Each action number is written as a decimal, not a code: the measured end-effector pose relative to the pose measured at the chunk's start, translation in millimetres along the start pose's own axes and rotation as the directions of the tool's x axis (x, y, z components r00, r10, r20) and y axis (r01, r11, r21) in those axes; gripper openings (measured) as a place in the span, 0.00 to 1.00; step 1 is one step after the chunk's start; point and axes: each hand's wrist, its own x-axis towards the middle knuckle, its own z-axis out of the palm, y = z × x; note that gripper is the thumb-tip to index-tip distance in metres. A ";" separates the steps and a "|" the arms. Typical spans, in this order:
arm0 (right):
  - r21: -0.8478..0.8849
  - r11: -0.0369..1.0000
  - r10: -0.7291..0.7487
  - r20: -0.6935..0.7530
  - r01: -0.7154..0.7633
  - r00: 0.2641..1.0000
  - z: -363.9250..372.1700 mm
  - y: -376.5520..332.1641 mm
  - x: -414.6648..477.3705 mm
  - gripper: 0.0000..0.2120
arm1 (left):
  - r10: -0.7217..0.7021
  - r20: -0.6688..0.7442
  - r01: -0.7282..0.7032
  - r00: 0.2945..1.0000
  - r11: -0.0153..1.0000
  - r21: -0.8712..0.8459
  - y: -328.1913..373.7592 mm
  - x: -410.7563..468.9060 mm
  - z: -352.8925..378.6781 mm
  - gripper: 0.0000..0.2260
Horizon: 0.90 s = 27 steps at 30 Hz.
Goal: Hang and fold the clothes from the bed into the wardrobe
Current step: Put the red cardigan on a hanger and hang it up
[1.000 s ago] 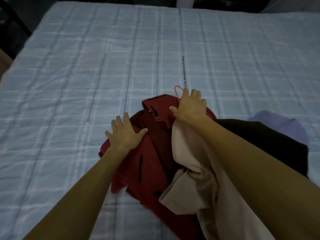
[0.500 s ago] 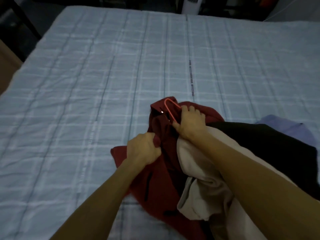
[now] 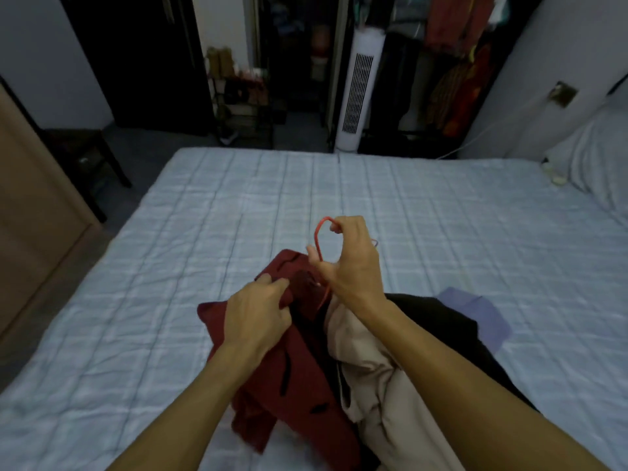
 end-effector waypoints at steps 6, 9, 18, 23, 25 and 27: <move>0.190 0.976 0.136 -0.164 -0.104 0.977 -82.4 -86.3 1.9 0.26 | 0.165 -0.270 -0.143 0.948 0.985 0.099 13.2 -16.1 -121.5 0.16; 0.227 0.966 0.164 -0.158 -0.126 0.974 -109.2 -117.5 -38.1 0.28 | 0.161 -0.240 -0.144 0.957 0.986 0.086 28.8 -80.5 -126.2 0.16; 0.173 0.943 0.271 0.090 -0.283 0.958 -146.5 -120.5 -224.5 0.30 | -0.180 0.415 0.217 0.892 0.975 -0.042 47.0 -283.5 -50.1 0.12; 0.177 0.860 0.458 0.141 -0.478 0.878 -171.1 -118.8 -267.5 0.24 | -0.184 0.636 0.214 0.750 0.976 0.030 62.9 -335.6 -34.7 0.34; 0.205 0.825 0.518 0.096 -0.526 0.850 -183.0 -119.3 -269.2 0.22 | -0.143 0.583 0.313 0.800 0.928 -0.201 80.7 -338.7 -31.3 0.32; 0.213 0.810 0.541 0.086 -0.546 0.836 -196.4 -117.2 -270.4 0.22 | -0.156 0.486 0.341 0.860 0.884 -0.320 97.6 -336.8 -29.6 0.16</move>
